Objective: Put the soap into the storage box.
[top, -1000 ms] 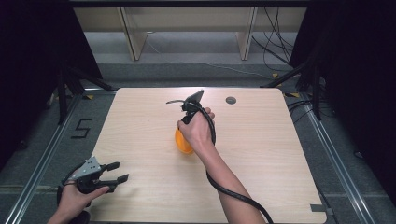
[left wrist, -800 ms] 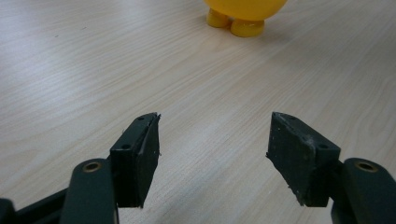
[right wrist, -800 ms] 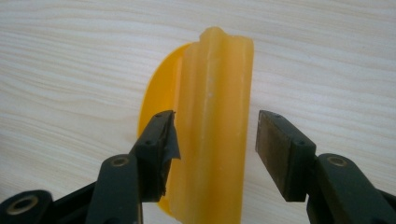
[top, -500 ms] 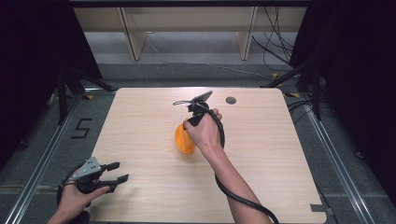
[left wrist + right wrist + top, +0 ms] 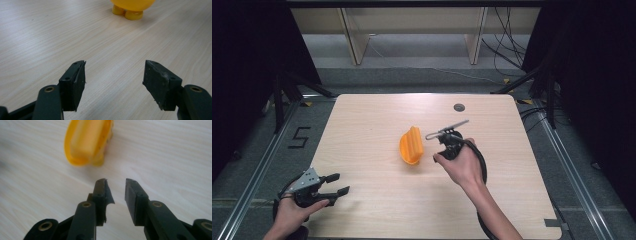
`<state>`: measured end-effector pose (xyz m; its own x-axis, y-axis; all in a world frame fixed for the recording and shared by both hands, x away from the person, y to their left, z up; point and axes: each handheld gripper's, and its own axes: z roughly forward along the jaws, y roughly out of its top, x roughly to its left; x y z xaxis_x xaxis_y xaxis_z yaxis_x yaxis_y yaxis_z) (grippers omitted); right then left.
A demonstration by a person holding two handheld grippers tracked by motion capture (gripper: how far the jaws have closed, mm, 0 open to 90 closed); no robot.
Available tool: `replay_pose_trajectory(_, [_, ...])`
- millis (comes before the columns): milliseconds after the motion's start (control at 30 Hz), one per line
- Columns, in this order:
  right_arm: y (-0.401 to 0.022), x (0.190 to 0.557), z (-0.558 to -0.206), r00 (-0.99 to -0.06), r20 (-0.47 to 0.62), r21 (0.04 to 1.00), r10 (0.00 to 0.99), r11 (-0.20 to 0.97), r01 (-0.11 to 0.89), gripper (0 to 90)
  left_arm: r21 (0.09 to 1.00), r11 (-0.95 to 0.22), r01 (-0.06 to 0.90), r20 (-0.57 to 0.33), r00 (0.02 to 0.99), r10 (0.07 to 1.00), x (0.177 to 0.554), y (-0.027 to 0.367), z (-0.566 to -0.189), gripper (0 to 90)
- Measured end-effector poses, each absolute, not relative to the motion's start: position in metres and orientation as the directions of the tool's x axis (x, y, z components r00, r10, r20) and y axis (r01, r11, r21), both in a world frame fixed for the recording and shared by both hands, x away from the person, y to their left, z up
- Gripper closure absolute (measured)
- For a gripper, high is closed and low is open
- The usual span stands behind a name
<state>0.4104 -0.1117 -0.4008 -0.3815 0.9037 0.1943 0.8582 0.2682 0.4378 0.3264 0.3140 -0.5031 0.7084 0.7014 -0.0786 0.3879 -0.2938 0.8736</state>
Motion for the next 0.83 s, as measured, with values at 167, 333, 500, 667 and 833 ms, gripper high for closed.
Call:
replay_pose_trajectory(167, [-0.152, 0.38, -0.427, -0.425, 0.211, 0.479, 0.88, 0.287, 0.83, 69.3, 0.872, -0.296, 0.391, -0.076, 0.705, 0.705, 0.326, 0.314, -0.503, 33.7])
replay_pose_trajectory(333, [-0.187, 0.351, -0.458, -0.458, 0.186, 0.549, 0.869, 0.295, 0.782, 66.1, 0.867, -0.301, 0.396, -0.072, 0.699, 0.712, 0.327, 0.314, -0.503, 33.7])
replay_pose_trajectory(500, [-0.203, 0.335, -0.472, -0.472, 0.164, 0.666, 0.866, 0.256, 0.701, 63.6, 0.867, -0.304, 0.394, -0.071, 0.702, 0.708, 0.327, 0.314, -0.503, 33.8])
replay_pose_trajectory(667, [-0.21, 0.33, -0.477, -0.49, 0.14, 0.707, 0.86, 0.26, 0.657, 65.1, 0.872, -0.293, 0.391, -0.084, 0.71, 0.699, 0.327, 0.314, -0.504, 33.7])
replay_pose_trajectory(833, [-0.206, 0.328, -0.479, -0.499, 0.182, 0.687, 0.847, 0.254, 0.681, 67.7, 0.872, -0.293, 0.392, -0.087, 0.713, 0.696, 0.327, 0.314, -0.504, 33.8])
